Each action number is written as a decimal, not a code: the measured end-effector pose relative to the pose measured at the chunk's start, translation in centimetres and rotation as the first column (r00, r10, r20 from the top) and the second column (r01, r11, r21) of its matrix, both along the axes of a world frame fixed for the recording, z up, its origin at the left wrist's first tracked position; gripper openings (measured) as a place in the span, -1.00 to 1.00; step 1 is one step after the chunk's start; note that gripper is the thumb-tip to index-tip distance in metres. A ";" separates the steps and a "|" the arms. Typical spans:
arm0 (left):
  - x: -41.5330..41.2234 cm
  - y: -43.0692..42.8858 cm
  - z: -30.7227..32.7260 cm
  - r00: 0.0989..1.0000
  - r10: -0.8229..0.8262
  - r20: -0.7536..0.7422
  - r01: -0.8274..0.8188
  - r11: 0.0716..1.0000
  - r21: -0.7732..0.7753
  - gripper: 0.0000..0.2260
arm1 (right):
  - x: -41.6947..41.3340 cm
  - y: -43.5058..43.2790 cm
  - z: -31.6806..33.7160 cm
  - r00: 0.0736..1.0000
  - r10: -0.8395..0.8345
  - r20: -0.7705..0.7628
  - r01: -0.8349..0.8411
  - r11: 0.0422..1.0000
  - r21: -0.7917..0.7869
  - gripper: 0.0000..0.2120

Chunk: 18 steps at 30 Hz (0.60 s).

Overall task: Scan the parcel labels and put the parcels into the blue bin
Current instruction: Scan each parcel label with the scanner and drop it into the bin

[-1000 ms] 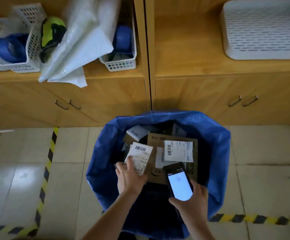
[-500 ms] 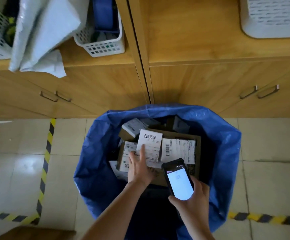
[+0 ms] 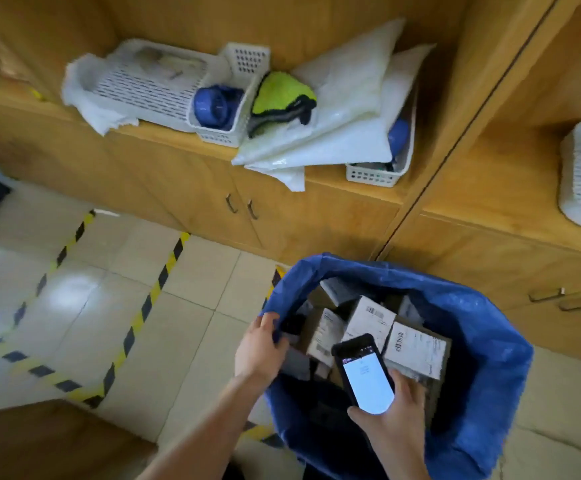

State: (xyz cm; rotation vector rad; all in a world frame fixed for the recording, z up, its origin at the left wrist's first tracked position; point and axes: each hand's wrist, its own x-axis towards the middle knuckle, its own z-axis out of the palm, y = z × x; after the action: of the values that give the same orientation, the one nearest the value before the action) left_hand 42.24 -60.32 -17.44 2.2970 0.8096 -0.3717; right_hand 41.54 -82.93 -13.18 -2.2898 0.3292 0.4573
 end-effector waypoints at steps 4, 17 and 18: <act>-6.1 8.4 3.7 0.983 0.139 0.118 -0.142 0.990 0.014 -0.65 | -1.8 7.3 3.8 0.991 0.137 -0.001 -0.137 0.990 -0.026 -0.14; -32.9 38.3 14.3 0.665 0.668 0.333 -0.723 0.688 0.063 -0.75 | -12.3 38.8 14.1 0.645 0.762 0.058 -0.759 0.647 -0.063 -0.35; -35.0 39.6 14.7 0.617 0.706 0.346 -0.766 0.641 0.058 -0.76 | -12.7 40.8 14.4 0.623 0.780 0.058 -0.779 0.626 -0.039 -0.32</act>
State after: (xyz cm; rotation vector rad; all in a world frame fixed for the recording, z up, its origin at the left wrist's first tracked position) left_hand 7.27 -20.69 -2.74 1.8789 1.5937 0.4493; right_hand 28.81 -42.14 1.21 -2.3556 -0.7673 0.7968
